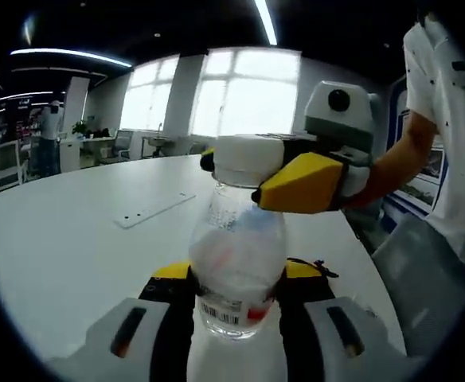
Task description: Arrange the tabletop items into an orderly group along one side of the table until the central work area is clear of visible clutter.
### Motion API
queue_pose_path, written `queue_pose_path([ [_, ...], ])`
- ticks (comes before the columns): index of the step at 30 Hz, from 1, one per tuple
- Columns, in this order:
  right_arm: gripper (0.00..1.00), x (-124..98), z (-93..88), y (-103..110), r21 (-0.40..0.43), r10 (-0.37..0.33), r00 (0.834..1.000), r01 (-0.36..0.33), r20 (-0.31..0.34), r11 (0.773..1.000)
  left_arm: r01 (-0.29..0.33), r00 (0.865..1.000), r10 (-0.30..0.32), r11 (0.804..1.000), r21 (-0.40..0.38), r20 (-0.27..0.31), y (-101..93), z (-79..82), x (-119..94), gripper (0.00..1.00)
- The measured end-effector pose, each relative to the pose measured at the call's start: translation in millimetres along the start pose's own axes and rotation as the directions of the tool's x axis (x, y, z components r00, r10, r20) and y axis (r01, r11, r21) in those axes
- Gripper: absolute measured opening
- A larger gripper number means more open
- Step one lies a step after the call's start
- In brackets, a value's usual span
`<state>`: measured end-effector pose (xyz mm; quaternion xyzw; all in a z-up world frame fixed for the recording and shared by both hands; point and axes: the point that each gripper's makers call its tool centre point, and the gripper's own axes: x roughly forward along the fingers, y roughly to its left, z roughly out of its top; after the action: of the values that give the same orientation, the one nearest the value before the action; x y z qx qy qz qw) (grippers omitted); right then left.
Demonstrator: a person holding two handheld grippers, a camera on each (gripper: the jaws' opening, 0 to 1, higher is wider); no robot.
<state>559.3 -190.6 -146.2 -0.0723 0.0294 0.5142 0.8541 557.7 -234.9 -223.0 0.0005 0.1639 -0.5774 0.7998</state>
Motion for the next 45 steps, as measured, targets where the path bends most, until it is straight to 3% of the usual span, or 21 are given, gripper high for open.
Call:
queue_pose_path([
  [45, 0.19, -7, -25.2, 1, -0.016, -0.031, 0.997, 0.03, -0.069, 0.999, 0.013, 0.998, -0.01, 0.999, 0.035, -0.064, 0.6, -21.1, 11, 0.41],
])
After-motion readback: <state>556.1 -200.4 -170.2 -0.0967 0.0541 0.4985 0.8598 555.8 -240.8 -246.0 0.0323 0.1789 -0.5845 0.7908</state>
